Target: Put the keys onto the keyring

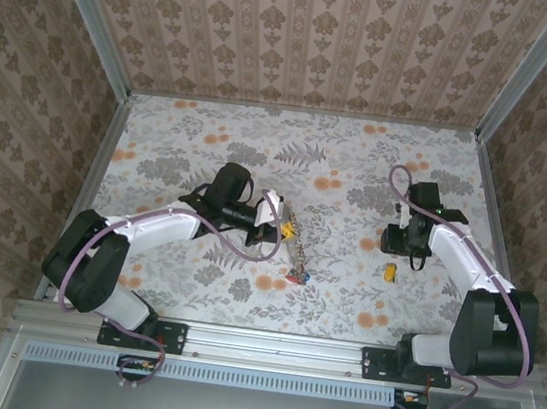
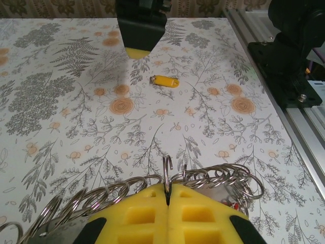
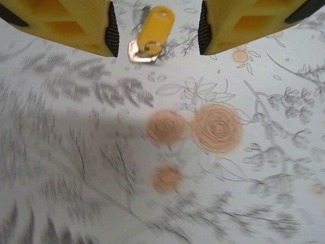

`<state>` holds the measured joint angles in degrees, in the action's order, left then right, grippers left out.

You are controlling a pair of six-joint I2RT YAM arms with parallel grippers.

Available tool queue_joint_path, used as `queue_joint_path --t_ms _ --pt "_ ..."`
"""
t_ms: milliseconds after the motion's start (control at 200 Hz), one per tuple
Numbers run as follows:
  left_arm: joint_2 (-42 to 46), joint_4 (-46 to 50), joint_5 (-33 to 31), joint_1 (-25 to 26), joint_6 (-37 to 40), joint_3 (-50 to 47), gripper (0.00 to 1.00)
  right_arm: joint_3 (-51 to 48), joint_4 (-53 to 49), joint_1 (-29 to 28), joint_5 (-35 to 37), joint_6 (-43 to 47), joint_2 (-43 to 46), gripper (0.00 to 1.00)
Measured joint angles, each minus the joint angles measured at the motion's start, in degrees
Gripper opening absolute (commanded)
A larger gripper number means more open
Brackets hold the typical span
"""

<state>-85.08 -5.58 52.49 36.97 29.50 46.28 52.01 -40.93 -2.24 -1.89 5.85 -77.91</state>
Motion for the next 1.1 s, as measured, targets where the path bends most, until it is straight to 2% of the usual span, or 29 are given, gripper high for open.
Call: queue_joint_path --t_ms 120,220,385,525,680,855,980,1100 --pt "-0.17 0.04 0.39 -0.57 0.0 0.04 0.0 1.64 -0.96 -0.04 -1.7 15.63 -0.15 0.55" --pt "-0.5 0.07 0.68 -0.7 0.0 0.39 0.0 1.57 -4.57 -0.09 -3.98 26.64 -1.36 0.55" --pt "-0.48 0.39 0.79 -1.09 0.04 0.44 0.0 -2.8 -5.09 -0.17 -1.95 36.22 -2.56 0.48" --pt "-0.48 0.46 0.79 -1.44 0.04 0.44 0.0 -6.43 -2.89 -0.13 -0.66 39.76 -1.55 0.44" --pt "-0.48 0.46 0.81 -1.44 0.04 0.44 0.0 -7.5 1.11 -0.13 0.46 40.68 -3.06 0.34" --pt "-0.46 0.46 0.81 -1.44 0.04 0.44 0.0 -7.5 3.85 -0.13 1.79 40.5 -7.65 0.32" --pt "-0.46 0.46 0.81 -1.44 0.04 0.44 0.0 -7.52 4.96 -0.13 1.68 40.61 -7.54 0.2" --pt "-0.46 0.46 0.81 -1.44 0.04 0.44 0.0 -7.63 5.25 0.02 1.73 40.63 -6.93 0.14"
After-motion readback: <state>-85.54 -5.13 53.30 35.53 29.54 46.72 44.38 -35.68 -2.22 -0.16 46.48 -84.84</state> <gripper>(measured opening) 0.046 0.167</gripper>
